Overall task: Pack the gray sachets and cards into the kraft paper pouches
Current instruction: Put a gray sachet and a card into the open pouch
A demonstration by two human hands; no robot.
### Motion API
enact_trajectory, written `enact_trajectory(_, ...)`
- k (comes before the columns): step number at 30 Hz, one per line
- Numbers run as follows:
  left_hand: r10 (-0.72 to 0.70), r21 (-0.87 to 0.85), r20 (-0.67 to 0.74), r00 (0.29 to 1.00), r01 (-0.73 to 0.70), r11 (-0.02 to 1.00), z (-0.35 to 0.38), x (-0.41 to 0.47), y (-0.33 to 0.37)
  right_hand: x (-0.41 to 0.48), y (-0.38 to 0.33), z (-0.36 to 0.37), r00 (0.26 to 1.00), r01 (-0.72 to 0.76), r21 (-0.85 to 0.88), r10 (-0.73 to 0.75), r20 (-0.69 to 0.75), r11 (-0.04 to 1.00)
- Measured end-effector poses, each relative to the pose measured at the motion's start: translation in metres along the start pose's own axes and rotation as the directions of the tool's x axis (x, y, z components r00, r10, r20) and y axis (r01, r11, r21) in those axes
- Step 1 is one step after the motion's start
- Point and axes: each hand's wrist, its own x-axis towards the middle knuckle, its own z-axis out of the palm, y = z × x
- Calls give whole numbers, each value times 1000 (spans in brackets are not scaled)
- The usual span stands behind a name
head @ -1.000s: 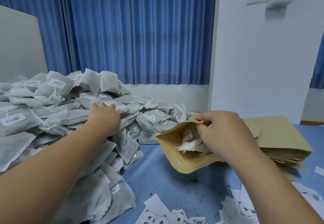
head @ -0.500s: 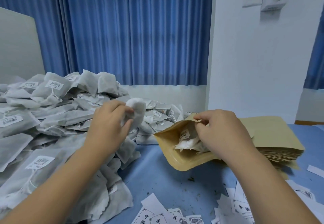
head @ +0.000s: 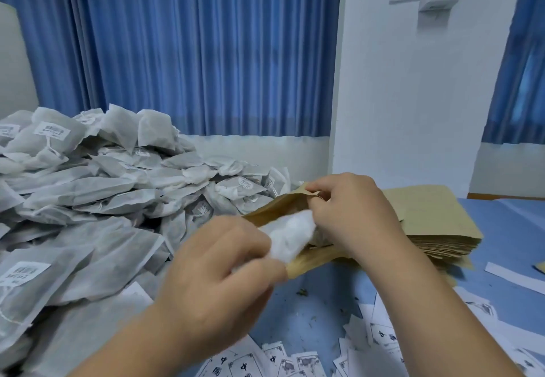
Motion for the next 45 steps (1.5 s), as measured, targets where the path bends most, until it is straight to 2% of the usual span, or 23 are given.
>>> enact_trajectory(3,59,-6,21,998,-59,998,8,1,7,1,0,0,1000,-7,15,7,9,1000)
enact_trajectory(8,83,35,144,986,-89,995,31,-2,-2,0,1,-4,1000,14,64,-15,24,998)
enact_trajectory(13,49,51,287,957,-67,996,55,7,-12,0,1,-10,1000,26,14,-26,8,1000)
enact_trajectory(15,1,36,355,935,-14,999,63,13,-14,0,0,-11,999,35,-14,-35,1,999)
enact_trajectory(19,-144,-121,487,861,230,966,74,21,-14,0,-2,-9,999,38,-91,-38,-5,995)
enact_trajectory(21,-169,-187,545,821,316,930,75,23,-13,0,-1,-9,999,30,-102,-33,-25,994)
enact_trajectory(23,-153,-230,575,804,339,912,73,28,-15,0,0,-10,999,18,-84,-22,-49,996)
enact_trajectory(25,-168,-227,554,815,342,912,67,32,-18,0,0,-11,998,9,-72,-14,-65,997)
enact_trajectory(26,-206,-209,499,842,348,914,63,33,-20,1,0,-12,998,5,-71,-9,-70,997)
enact_trajectory(28,-317,-129,321,892,373,919,58,32,-27,0,-1,-14,997,-16,-78,11,-71,997)
enact_trajectory(30,-434,-43,167,885,447,894,58,27,-34,0,-2,-18,998,-44,-91,39,-57,995)
enact_trajectory(31,-489,-27,156,858,499,866,59,24,-37,-1,-2,-20,998,-56,-98,52,-43,994)
enact_trajectory(33,-577,-27,252,777,602,798,64,17,-43,-1,-3,-23,997,-73,-106,72,-11,992)
enact_trajectory(35,-597,-23,391,701,656,755,71,8,-46,-1,-2,-26,997,-82,-111,83,2,990)
enact_trajectory(37,-588,-102,482,649,708,698,78,4,-42,-1,-2,-30,996,-87,-105,87,-5,991)
enact_trajectory(39,-623,-218,522,583,797,563,81,4,-36,-3,-4,-34,997,-80,-130,82,12,988)
enact_trajectory(41,-686,-258,554,472,881,397,84,5,-32,-6,-10,-38,997,-35,-203,48,62,978)
enact_trajectory(45,-693,-307,592,412,910,278,87,9,-21,-17,-38,-43,987,116,-326,-73,141,938)
